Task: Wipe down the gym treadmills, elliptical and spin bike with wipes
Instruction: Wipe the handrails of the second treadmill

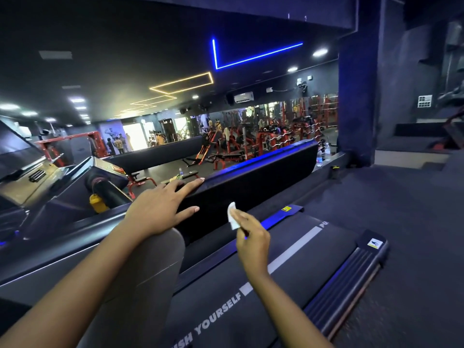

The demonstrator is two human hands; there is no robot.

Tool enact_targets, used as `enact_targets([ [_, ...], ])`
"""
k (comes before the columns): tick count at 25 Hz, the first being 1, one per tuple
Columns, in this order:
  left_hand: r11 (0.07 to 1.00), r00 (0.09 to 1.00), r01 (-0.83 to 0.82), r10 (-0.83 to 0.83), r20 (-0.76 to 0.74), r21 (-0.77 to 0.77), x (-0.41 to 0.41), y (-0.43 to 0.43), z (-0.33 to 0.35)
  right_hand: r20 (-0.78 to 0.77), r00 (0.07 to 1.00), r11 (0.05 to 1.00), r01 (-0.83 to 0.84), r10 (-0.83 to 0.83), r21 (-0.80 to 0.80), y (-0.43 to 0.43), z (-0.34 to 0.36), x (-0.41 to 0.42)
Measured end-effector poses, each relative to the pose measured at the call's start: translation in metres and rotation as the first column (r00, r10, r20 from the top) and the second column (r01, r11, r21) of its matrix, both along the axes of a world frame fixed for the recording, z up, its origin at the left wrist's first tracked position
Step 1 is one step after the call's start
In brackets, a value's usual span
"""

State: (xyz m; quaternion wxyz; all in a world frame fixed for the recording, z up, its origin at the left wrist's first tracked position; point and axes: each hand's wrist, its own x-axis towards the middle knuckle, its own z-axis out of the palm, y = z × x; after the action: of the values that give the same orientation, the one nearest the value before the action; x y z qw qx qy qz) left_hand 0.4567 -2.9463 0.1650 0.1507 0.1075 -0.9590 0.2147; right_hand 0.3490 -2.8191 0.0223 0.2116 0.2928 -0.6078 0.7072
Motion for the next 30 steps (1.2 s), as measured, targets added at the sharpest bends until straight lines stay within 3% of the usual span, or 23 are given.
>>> enact_targets([
  [6,0.985,0.979,0.169,-0.17,-0.111,-0.017,-0.035,0.032,-0.007,0.271,0.963,0.984,0.037,0.011,-0.174,0.08,0.018,-0.089],
  [13,0.979,0.977,0.2,-0.201,-0.073,-0.029,-0.199,0.1,-0.002,0.448,0.893,0.971,0.152,-0.055,-0.182,0.123,0.032,-0.248],
  [17,0.985,0.988,0.145,-0.15,-0.044,-0.096,-0.275,0.117,-0.002,0.381,0.923,0.992,0.09,-0.048,-0.093,0.115,0.058,-0.319],
  [23,0.991,0.998,0.055,-0.059,-0.029,-0.125,-0.312,0.114,-0.015,0.174,0.975,0.99,-0.137,0.14,-0.031,0.083,0.07,-0.356],
  [25,0.979,0.996,0.075,-0.083,-0.034,-0.192,-0.311,0.108,-0.02,0.23,0.948,0.974,-0.202,0.222,-0.105,0.077,0.053,-0.361],
  [30,0.977,0.992,0.087,-0.102,-0.071,-0.195,-0.309,0.105,-0.025,0.403,0.829,0.915,-0.292,0.387,-0.278,0.072,0.035,-0.348],
])
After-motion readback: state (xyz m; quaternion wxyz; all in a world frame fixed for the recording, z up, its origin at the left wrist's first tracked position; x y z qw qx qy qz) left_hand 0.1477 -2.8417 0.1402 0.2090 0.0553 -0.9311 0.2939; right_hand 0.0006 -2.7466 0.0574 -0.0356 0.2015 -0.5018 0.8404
